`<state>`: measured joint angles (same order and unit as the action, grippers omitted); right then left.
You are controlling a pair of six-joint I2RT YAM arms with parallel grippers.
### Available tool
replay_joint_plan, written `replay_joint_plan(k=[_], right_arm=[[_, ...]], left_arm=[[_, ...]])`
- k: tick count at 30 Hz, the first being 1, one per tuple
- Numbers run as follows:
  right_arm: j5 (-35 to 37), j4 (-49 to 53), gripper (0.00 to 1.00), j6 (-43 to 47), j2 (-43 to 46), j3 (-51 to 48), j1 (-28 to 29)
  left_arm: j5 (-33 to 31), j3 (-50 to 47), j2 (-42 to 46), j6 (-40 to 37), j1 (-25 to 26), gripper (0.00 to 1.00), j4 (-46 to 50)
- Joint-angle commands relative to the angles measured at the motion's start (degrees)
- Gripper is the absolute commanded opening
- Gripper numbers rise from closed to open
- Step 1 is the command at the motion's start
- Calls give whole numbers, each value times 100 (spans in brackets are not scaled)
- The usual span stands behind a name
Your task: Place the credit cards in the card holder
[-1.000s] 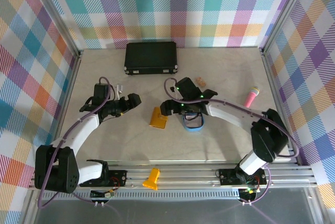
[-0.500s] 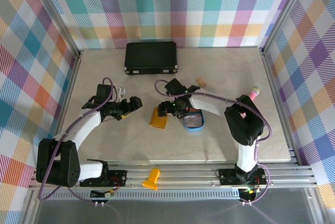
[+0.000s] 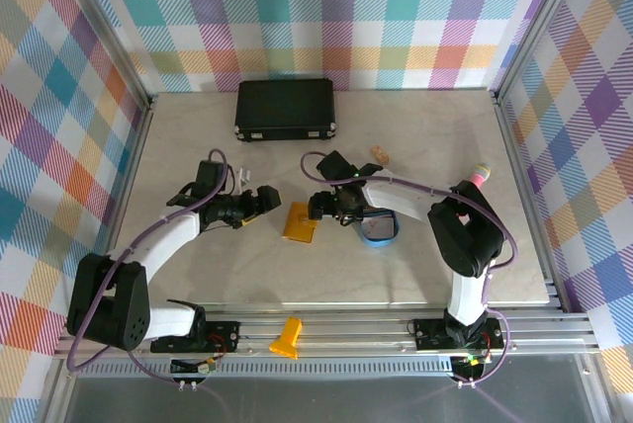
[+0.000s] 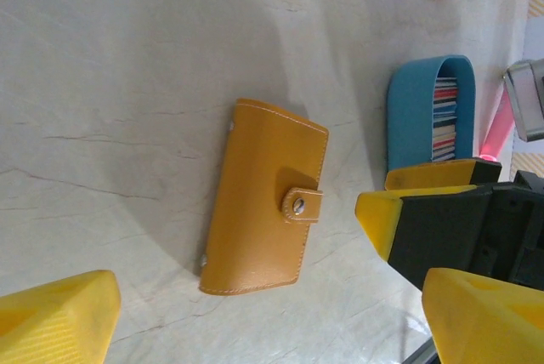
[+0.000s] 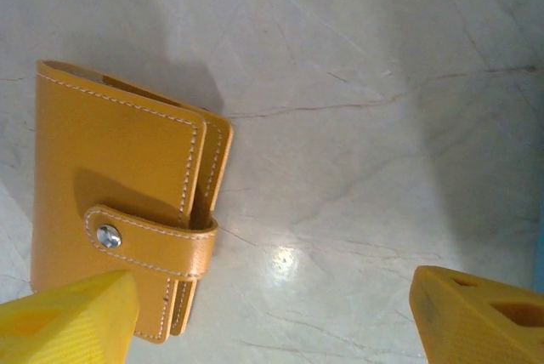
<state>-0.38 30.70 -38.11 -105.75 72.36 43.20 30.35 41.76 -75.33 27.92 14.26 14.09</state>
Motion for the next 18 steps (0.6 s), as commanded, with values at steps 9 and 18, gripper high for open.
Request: replay_joint_plan(k=[9,18], right_arm=[[-858,-520,72,-218,-266,162,127],[-1083,-449,64,14,-753,581,127]], left_arm=[[-308,109,-577,384,349,77,-540],[-327,-86,-588,621,350,70,-633]])
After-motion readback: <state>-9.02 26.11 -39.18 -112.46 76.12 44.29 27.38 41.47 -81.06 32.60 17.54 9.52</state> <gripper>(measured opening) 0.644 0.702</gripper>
